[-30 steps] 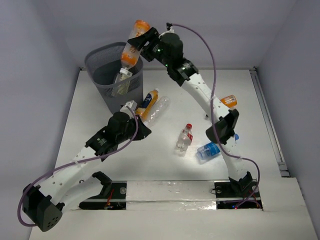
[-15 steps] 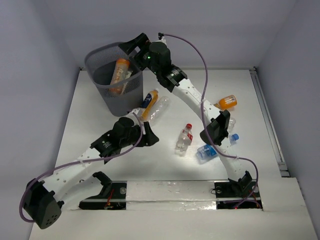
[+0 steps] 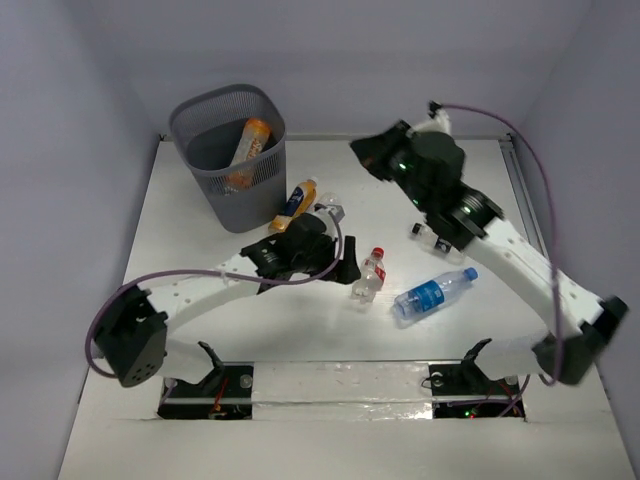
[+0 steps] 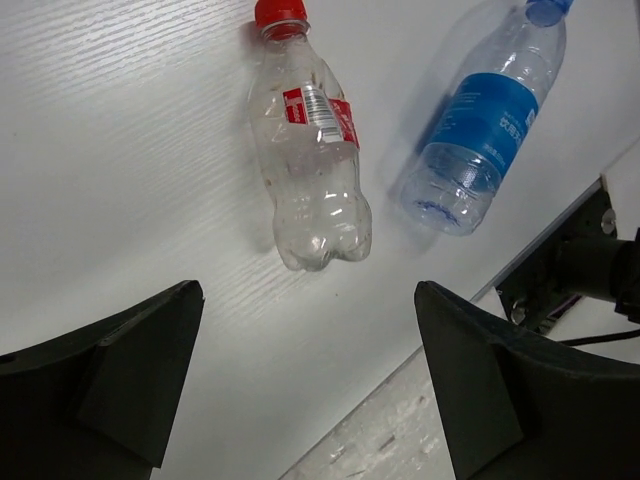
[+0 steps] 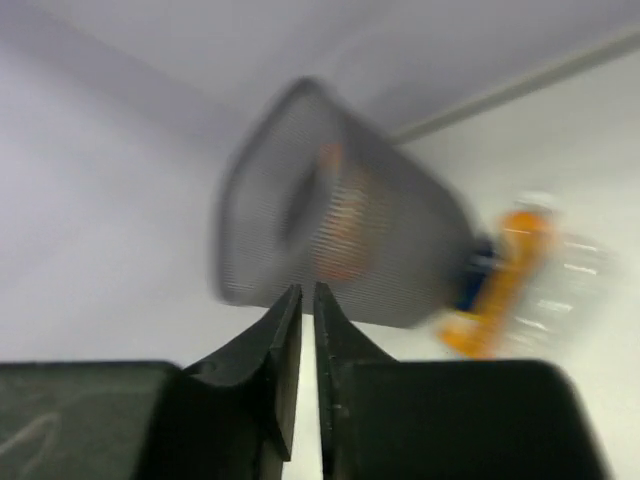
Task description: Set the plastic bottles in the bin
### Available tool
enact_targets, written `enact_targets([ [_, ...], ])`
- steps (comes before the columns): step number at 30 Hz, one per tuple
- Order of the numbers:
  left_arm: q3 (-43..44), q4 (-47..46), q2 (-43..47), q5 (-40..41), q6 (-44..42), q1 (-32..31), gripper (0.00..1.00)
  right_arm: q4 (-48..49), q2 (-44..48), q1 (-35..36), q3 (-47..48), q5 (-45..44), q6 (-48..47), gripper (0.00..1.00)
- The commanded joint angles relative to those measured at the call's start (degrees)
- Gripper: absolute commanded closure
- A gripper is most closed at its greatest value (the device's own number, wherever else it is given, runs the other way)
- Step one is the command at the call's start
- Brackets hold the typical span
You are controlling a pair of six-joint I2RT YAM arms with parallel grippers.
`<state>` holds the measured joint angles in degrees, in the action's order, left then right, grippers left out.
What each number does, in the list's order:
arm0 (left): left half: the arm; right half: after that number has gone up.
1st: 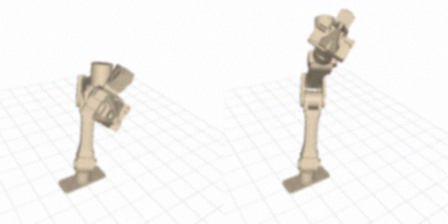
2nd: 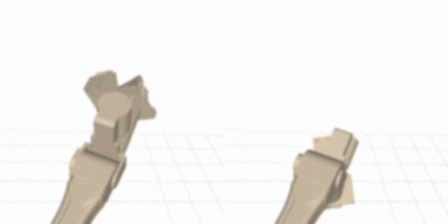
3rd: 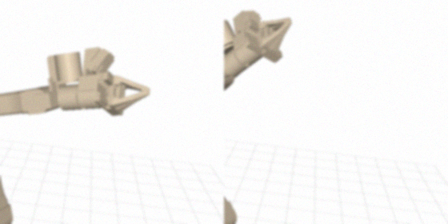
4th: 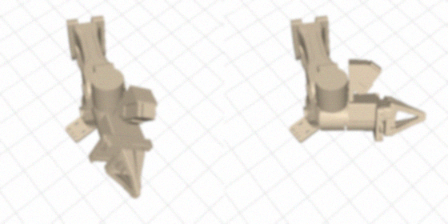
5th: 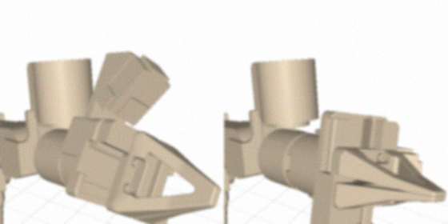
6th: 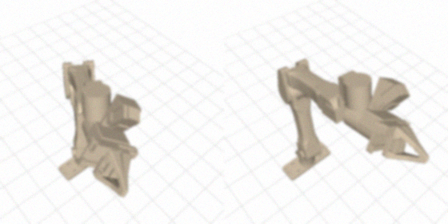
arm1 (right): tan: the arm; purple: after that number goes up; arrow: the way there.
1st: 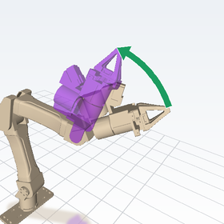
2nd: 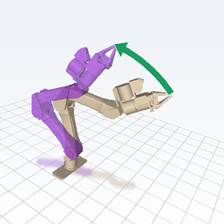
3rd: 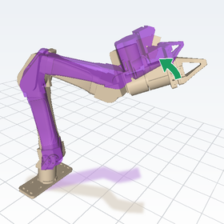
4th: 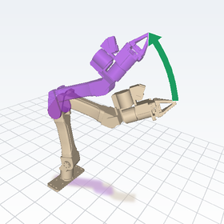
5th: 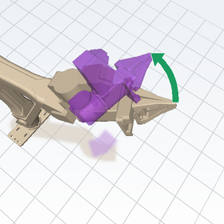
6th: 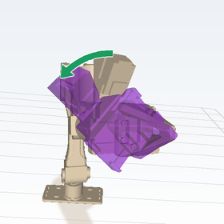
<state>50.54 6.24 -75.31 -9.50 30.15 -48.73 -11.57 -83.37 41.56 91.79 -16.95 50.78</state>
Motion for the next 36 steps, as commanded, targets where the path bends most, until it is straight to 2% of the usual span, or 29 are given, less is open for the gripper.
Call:
enact_targets([
  [1,4.9,-1.0,-5.5,2.3,-3.5,-1.3,0.15,-1.4,9.0,-3.1,-17.5,-6.3,0.4,0.83],
  [2,6.0,-0.7,-7.0,2.5,-4.0,-1.8,0.15,-5.0,15.2,-3.1,-21.0,-7.0,2.1,0.75],
  [3,7.7,-0.6,-10.0,2.9,-4.3,-2.3,0.14,-8.4,18.3,-3.8,-27.2,-7.7,3.2,0.39],
  [4,8.4,-0.4,-11.3,2.9,-4.7,-2.3,0.14,-10.0,24.0,-3.8,-30.1,-8.4,4.5,0.24],
  [6,10.8,-0.5,-15.5,3.4,-5.1,-2.9,0.14,-16.0,29.1,-4.3,-37.2,-8.8,9.2,0.04],
  [7,11.6,-0.4,-16.7,3.5,-5.5,-3.4,0.14,-18.2,33.6,-4.3,-39.1,-9.9,11.1,0.01],
  [14,19.0,0.9,-27.1,2.8,-6.4,-4.7,0.13,-34.6,47.2,-4.3,-51.5,-9.0,27.0,0.00],
  [18,18.9,0.4,-29.8,2.8,-6.5,-5.2,0.14,-41.9,51.2,-4.3,-54.3,-7.2,30.7,0.00],
  [24,14.6,-1.6,-30.2,3.7,-6.7,-5.2,0.31,-42.3,49.7,-4.3,-57.7,-4.9,31.5,0.00],
  [29,11.2,-3.1,-27.5,3.5,-6.2,-5.2,0.61,-37.8,43.8,-4.3,-60.2,-4.1,32.3,0.00],
  [32,8.5,-3.3,-23.8,3.3,-6.1,-5.2,0.69,-34.1,39.5,-4.8,-61.6,-3.6,33.1,0.00],
  [36,4.9,-1.9,-15.3,2.0,-6.0,-5.2,0.73,-32.6,33.3,-4.8,-59.3,-4.4,32.8,0.00],
])
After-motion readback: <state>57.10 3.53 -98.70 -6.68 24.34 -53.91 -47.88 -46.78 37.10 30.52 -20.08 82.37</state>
